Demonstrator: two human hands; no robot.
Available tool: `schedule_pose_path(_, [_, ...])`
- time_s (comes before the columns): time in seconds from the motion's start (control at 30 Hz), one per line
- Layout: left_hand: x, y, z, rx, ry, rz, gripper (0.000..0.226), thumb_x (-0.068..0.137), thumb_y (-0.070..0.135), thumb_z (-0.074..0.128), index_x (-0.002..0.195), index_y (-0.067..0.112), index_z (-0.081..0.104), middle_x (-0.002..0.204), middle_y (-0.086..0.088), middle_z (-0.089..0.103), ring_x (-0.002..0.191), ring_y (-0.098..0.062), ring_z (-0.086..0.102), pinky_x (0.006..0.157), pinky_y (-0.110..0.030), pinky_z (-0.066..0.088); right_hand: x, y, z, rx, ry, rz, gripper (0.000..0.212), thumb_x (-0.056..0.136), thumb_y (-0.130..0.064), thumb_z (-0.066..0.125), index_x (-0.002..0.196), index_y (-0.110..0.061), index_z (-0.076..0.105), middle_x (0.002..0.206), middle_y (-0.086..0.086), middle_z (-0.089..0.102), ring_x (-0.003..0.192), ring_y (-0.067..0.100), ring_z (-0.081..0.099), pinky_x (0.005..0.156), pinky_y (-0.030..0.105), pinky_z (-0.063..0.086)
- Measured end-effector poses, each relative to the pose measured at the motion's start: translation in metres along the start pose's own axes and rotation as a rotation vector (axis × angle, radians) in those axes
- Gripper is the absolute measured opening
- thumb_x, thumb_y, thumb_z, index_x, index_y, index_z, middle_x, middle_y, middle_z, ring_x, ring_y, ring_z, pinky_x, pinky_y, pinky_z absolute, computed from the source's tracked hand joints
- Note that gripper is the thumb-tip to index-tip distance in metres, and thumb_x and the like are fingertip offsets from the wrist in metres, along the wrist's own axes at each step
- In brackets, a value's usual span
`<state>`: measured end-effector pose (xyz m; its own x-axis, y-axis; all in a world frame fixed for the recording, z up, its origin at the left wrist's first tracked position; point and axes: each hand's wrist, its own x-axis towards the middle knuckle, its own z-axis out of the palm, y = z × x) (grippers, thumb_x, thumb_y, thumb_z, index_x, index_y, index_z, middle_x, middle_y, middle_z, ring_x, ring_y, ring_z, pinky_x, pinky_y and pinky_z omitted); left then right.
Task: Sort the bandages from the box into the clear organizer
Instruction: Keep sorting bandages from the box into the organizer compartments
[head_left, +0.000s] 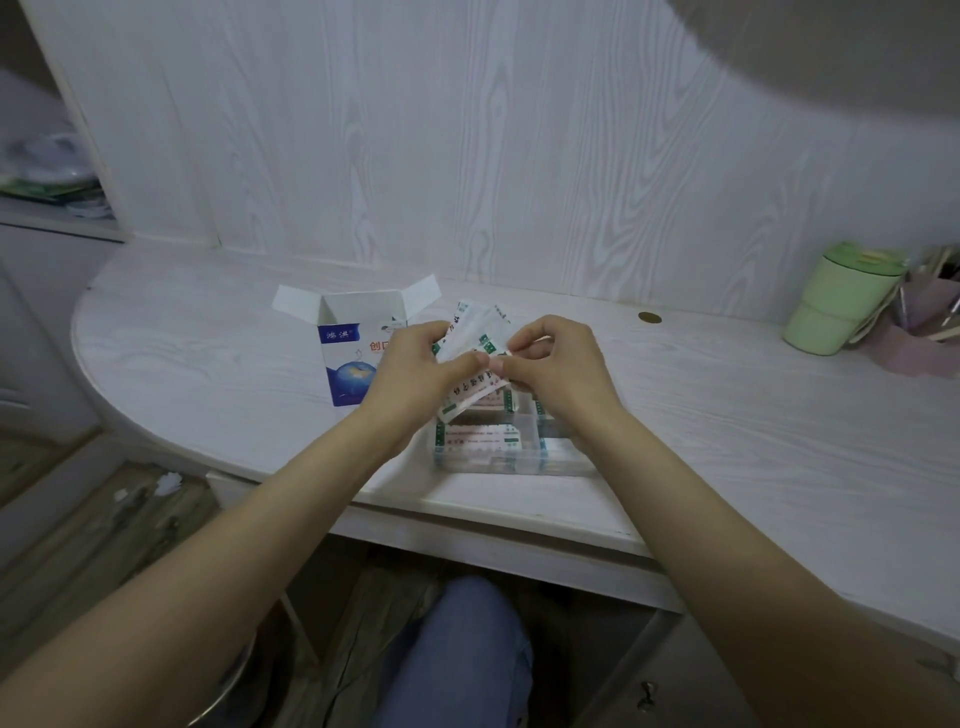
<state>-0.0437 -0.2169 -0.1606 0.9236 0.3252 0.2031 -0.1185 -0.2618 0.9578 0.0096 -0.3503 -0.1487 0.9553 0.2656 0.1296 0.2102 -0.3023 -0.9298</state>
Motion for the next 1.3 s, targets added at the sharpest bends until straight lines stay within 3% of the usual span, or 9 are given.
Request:
schedule_pose_path(0.17, [0.007,0.0,-0.002,-0.128,-0.01,-0.056,0.021,0.081,0.007,0.071,0.095,0.021,0.065,0.091,-0.001,0.073,0.08,-0.019,0.071,0.071,-0.032,0.059,0.004,-0.001,-0.005,0.054,-0.015,0.063,0.027,0.076,-0.012,0.079,0.098,-0.01,0.063,0.087,0.01,0.07,0.07,0.017,0.067,0.069,0.03,0.056])
schedule_pose_path(0.37, [0.012,0.001,-0.002,-0.135,-0.046,-0.083,0.025,0.086,0.002,0.064,0.102,0.02,0.063,0.097,-0.002,0.072,0.083,-0.02,0.071,0.071,-0.032,0.059,0.007,0.003,-0.01,0.014,0.022,0.045,0.022,0.072,-0.014,0.081,0.087,-0.017,0.066,0.083,0.007,0.072,0.078,0.02,0.069,0.077,0.039,0.057])
schedule_pose_path(0.53, [0.012,0.002,-0.001,-0.17,-0.015,-0.078,0.025,0.084,-0.001,0.065,0.104,0.014,0.063,0.095,-0.004,0.072,0.08,-0.019,0.072,0.067,-0.03,0.059,0.004,0.003,-0.012,0.097,-0.012,0.047,0.019,0.077,0.001,0.074,0.088,-0.012,0.065,0.09,0.015,0.07,0.082,0.023,0.071,0.06,0.023,0.054])
schedule_pose_path(0.77, [0.012,0.004,0.002,-0.141,-0.029,-0.068,0.028,0.082,-0.001,0.068,0.104,0.015,0.063,0.095,-0.001,0.071,0.08,-0.017,0.071,0.064,-0.028,0.059,0.003,0.004,-0.018,0.111,-0.04,0.009,0.028,0.072,0.006,0.075,0.094,-0.01,0.068,0.093,0.013,0.069,0.084,0.024,0.07,0.069,0.029,0.059])
schedule_pose_path(0.93, [0.011,0.008,0.005,-0.169,-0.072,-0.064,0.032,0.075,0.001,0.075,0.1,0.017,0.064,0.092,-0.001,0.072,0.076,-0.015,0.072,0.064,-0.029,0.059,0.004,0.003,-0.022,0.092,-0.009,0.007,0.025,0.072,0.004,0.076,0.091,-0.011,0.068,0.09,0.013,0.07,0.079,0.024,0.071,0.077,0.042,0.059])
schedule_pose_path(1.07, [0.012,0.008,0.006,-0.122,-0.049,-0.06,0.029,0.076,0.001,0.074,0.097,0.019,0.063,0.086,0.004,0.07,0.067,-0.009,0.071,0.056,-0.022,0.056,0.006,0.006,-0.028,0.038,0.024,-0.005,0.026,0.07,-0.002,0.08,0.092,-0.011,0.07,0.09,0.009,0.069,0.084,0.02,0.07,0.077,0.031,0.059])
schedule_pose_path(1.17, [0.018,0.006,0.007,-0.078,0.005,-0.067,0.029,0.076,0.003,0.076,0.1,0.014,0.063,0.089,0.004,0.069,0.074,-0.011,0.069,0.062,-0.025,0.057,0.011,0.011,-0.043,0.015,0.088,-0.021,0.017,0.072,-0.005,0.08,0.082,-0.014,0.071,0.079,0.004,0.068,0.078,0.015,0.068,0.074,0.026,0.055])
schedule_pose_path(1.3, [0.022,0.005,0.01,-0.089,0.038,-0.088,0.027,0.076,0.005,0.075,0.098,0.015,0.063,0.091,0.006,0.067,0.08,-0.012,0.065,0.062,-0.023,0.052,0.016,0.024,-0.062,-0.012,0.13,0.014,0.015,0.075,0.0,0.076,0.073,-0.014,0.07,0.069,0.0,0.065,0.07,0.013,0.065,0.077,0.029,0.057])
